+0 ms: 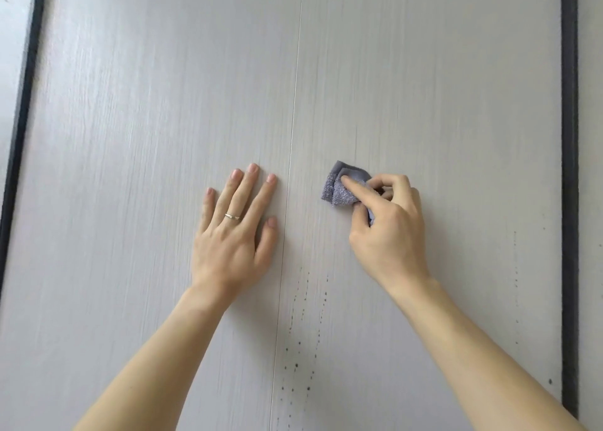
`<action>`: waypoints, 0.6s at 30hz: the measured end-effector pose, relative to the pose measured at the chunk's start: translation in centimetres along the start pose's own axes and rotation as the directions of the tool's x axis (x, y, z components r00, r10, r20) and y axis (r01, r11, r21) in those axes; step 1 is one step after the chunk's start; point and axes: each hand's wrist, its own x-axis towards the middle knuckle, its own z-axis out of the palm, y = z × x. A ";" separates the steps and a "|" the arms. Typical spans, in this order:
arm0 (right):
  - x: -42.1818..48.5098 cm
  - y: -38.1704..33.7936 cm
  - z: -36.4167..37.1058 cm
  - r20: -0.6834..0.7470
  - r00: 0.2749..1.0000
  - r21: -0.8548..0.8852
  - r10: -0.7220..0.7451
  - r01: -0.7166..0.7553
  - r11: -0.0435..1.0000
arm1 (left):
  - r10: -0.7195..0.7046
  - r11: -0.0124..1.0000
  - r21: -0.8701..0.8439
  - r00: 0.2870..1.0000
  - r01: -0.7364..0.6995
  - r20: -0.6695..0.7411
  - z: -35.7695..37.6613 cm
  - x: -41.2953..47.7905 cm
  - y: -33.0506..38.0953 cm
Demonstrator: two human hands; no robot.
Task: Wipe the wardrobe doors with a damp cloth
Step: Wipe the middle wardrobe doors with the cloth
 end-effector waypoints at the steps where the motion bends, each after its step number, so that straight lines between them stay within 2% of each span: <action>1: -0.9 0.0 0.0 0.012 1.000 -0.005 -0.006 0.006 1.000 | 0.002 1.000 0.000 1.000 -0.002 -0.007 0.0 0.0 0.0; 4: -6.1 -0.1 -0.1 0.112 0.988 -0.008 -0.111 0.112 0.994 | 0.002 1.000 -0.002 0.999 -0.002 -0.035 0.1 -0.1 0.1; 6: -9.7 -0.4 -0.9 0.224 0.937 -0.005 -0.269 0.277 0.961 | 0.000 1.000 0.006 0.999 0.000 -0.040 0.0 -0.3 0.1; 8: -9.9 -0.2 -1.6 0.286 0.896 -0.008 -0.340 0.357 0.934 | -0.009 1.000 0.014 1.000 0.009 -0.016 -0.1 -0.4 0.2; 9: -8.8 0.1 -1.6 0.261 0.916 -0.023 -0.304 0.321 0.947 | -0.018 1.000 0.014 1.000 0.018 0.006 -0.2 -0.4 0.3; 11: -5.1 0.6 -1.5 0.109 0.988 -0.038 -0.111 0.116 0.993 | -0.056 0.998 -0.001 0.997 0.056 0.049 -0.5 -0.7 0.6; 13: -2.2 0.9 -1.2 0.016 0.999 -0.022 0.034 -0.033 0.999 | -0.104 0.994 -0.017 0.991 0.106 0.089 -0.7 -2.1 0.8; 15: -2.4 0.5 -0.8 0.020 0.999 -0.023 0.027 -0.026 0.999 | -0.123 0.992 -0.014 0.984 0.126 0.127 -0.8 -4.5 0.8; 18: -7.2 -0.3 -1.0 0.146 0.980 -0.058 -0.134 0.143 0.988 | -0.160 0.987 0.034 0.973 0.157 0.165 -0.7 -7.5 0.3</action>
